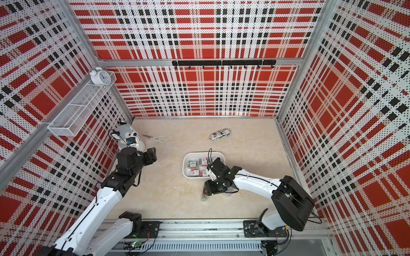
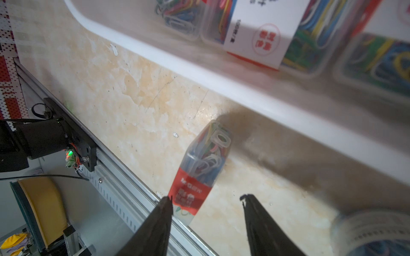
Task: Take the paper clips out of the storage box
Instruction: Place the boxed paper clips at the center of the board.
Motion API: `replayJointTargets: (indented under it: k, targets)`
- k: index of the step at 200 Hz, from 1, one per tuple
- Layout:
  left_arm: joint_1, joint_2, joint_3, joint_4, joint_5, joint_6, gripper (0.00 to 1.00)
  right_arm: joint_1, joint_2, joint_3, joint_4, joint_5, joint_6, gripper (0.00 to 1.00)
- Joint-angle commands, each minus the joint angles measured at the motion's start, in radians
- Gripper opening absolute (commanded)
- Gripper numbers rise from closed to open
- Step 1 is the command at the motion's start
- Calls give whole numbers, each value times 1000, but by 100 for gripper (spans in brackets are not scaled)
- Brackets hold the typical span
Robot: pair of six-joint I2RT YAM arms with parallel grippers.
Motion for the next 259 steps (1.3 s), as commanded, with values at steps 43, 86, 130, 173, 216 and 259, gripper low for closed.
replayJointTargets:
  k: [43,86,130,173,216,259]
  targets:
    - [-2,-15,-9,14,-12,-3,77,71,36,71,-74,122,36,64]
    - [-2,-17,-9,14,-10,-4,77,94,85,67,-66,153,71,56]
    - [-4,-21,-9,14,-11,-4,77,96,94,73,-44,154,83,46]
    - [-4,-21,-10,13,-11,-3,77,96,98,60,-75,190,82,44]
    - [-5,-20,-9,13,-11,-3,77,96,83,65,-116,240,78,55]
    - [-5,-20,-9,13,-13,-3,77,105,71,106,-164,284,78,68]
